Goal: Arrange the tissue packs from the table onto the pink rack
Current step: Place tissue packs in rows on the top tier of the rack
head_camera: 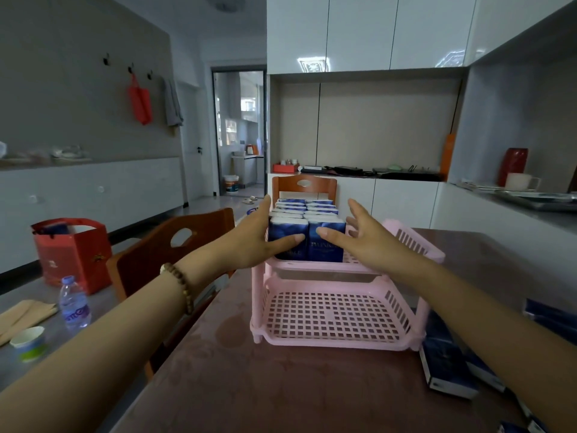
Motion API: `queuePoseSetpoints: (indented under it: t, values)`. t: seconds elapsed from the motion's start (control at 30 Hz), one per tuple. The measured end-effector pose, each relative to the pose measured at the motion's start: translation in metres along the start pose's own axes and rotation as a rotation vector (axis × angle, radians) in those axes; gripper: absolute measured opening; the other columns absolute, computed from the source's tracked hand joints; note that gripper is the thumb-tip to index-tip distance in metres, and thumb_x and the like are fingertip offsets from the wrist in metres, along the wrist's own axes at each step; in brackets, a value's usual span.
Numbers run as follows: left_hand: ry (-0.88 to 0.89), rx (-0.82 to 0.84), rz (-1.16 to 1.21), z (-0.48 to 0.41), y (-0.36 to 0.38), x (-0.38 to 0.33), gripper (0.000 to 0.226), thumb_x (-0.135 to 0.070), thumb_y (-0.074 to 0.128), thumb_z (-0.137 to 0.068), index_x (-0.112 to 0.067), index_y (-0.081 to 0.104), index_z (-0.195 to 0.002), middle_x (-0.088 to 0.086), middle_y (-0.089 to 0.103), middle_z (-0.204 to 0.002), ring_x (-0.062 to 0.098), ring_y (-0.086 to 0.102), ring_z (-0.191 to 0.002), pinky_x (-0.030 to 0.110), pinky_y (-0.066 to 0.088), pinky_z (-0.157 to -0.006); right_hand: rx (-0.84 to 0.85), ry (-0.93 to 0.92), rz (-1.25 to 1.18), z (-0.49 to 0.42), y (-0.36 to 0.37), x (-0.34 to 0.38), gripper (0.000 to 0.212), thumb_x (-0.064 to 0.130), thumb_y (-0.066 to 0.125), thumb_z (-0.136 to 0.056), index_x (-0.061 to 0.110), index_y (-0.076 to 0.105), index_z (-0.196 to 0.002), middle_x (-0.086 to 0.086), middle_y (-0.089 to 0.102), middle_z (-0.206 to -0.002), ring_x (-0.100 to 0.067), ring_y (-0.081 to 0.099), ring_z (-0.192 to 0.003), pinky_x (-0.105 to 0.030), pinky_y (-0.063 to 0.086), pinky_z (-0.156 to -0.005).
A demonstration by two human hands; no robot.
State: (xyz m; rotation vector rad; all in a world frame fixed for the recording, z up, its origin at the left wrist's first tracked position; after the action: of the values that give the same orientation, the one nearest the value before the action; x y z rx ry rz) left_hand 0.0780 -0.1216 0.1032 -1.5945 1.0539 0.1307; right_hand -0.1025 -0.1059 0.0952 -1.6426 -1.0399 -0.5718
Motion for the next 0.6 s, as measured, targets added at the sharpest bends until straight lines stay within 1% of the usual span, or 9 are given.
queuePoseSetpoints:
  t: [0.1,0.17,0.2,0.27,0.3,0.37,0.4,0.47,0.6]
  values:
    - [-0.030,0.020,0.057,-0.004,0.004,0.002,0.069,-0.025,0.060,-0.088,-0.018,0.018,-0.143,-0.004,0.047,-0.135,0.011,0.049,-0.119,0.012,0.047,-0.087,0.042,0.071,0.090,-0.008,0.005,-0.002,0.086,0.051,0.057,-0.083,0.020,0.009,-0.147,0.004,0.040,-0.142,-0.011,0.043,-0.121,-0.026,0.040,-0.097]
    - [-0.064,0.068,0.118,-0.006,0.002,0.002,0.062,-0.021,0.062,-0.088,-0.026,0.023,-0.136,-0.010,0.050,-0.121,0.008,0.052,-0.114,0.005,0.048,-0.073,0.045,0.165,0.018,-0.016,0.007,-0.005,0.101,0.069,0.056,-0.071,0.023,0.010,-0.147,0.007,0.037,-0.141,-0.017,0.042,-0.126,-0.037,0.040,-0.103]
    - [-0.084,0.090,0.153,-0.007,0.000,0.002,0.059,-0.018,0.062,-0.087,-0.030,0.023,-0.130,-0.016,0.048,-0.111,0.003,0.053,-0.107,0.001,0.047,-0.066,0.049,0.222,-0.075,-0.021,0.008,-0.009,0.115,0.080,0.057,-0.058,0.026,0.010,-0.148,0.002,0.032,-0.149,-0.021,0.038,-0.132,-0.043,0.036,-0.107]
    - [-0.120,0.132,0.211,-0.009,-0.003,0.003,0.057,-0.015,0.062,-0.087,-0.033,0.023,-0.124,-0.022,0.045,-0.103,-0.004,0.051,-0.094,0.000,0.046,-0.062,0.090,0.300,-0.340,-0.031,0.012,-0.016,0.127,0.087,0.062,-0.042,0.028,0.019,-0.147,-0.002,0.033,-0.152,-0.024,0.038,-0.134,-0.050,0.030,-0.111]
    - [-0.131,0.162,0.228,-0.010,-0.002,0.003,0.057,-0.016,0.063,-0.086,-0.032,0.026,-0.126,-0.019,0.049,-0.107,-0.002,0.053,-0.099,0.004,0.048,-0.069,0.114,0.316,-0.447,-0.033,0.014,-0.015,0.121,0.084,0.064,-0.044,0.027,0.028,-0.144,-0.003,0.043,-0.145,-0.024,0.046,-0.129,-0.049,0.032,-0.110]
    - [-0.164,0.209,0.206,-0.012,0.000,0.007,0.061,-0.021,0.065,-0.085,-0.029,0.030,-0.134,-0.008,0.053,-0.126,0.011,0.052,-0.117,0.020,0.047,-0.093,0.137,0.319,-0.543,-0.035,0.019,-0.013,0.089,0.075,0.060,-0.062,0.024,0.046,-0.133,-0.006,0.061,-0.128,-0.024,0.058,-0.116,-0.046,0.039,-0.106]
    - [-0.173,0.230,0.185,-0.013,0.002,0.008,0.063,-0.022,0.065,-0.085,-0.028,0.030,-0.137,-0.005,0.051,-0.132,0.013,0.050,-0.121,0.025,0.043,-0.099,0.139,0.323,-0.554,-0.037,0.022,-0.013,0.074,0.069,0.055,-0.071,0.023,0.050,-0.129,-0.007,0.064,-0.122,-0.024,0.061,-0.112,-0.046,0.041,-0.104]
    - [-0.161,0.257,0.151,-0.013,0.004,0.007,0.063,-0.024,0.062,-0.087,-0.029,0.029,-0.140,-0.008,0.049,-0.129,0.010,0.046,-0.118,0.025,0.039,-0.100,0.166,0.320,-0.561,-0.040,0.025,-0.016,0.062,0.062,0.051,-0.080,0.022,0.051,-0.128,-0.009,0.066,-0.118,-0.026,0.063,-0.108,-0.045,0.044,-0.101]
    - [-0.153,0.280,0.134,-0.011,0.003,0.005,0.061,-0.025,0.061,-0.088,-0.030,0.029,-0.140,-0.009,0.047,-0.130,0.009,0.045,-0.119,0.024,0.037,-0.100,0.168,0.341,-0.607,-0.037,0.024,-0.015,0.057,0.054,0.054,-0.083,0.021,0.050,-0.130,-0.010,0.065,-0.120,-0.025,0.063,-0.108,-0.043,0.046,-0.099]
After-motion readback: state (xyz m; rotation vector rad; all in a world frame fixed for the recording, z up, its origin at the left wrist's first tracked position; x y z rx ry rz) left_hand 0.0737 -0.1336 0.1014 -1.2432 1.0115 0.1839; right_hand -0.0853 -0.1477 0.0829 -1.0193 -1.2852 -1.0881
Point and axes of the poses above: each hand's wrist, its own z-axis away from the middle knuckle, its own y-axis out of the palm, x = y × z, the point moved 4 cm from there along -z, towards the middle knuckle
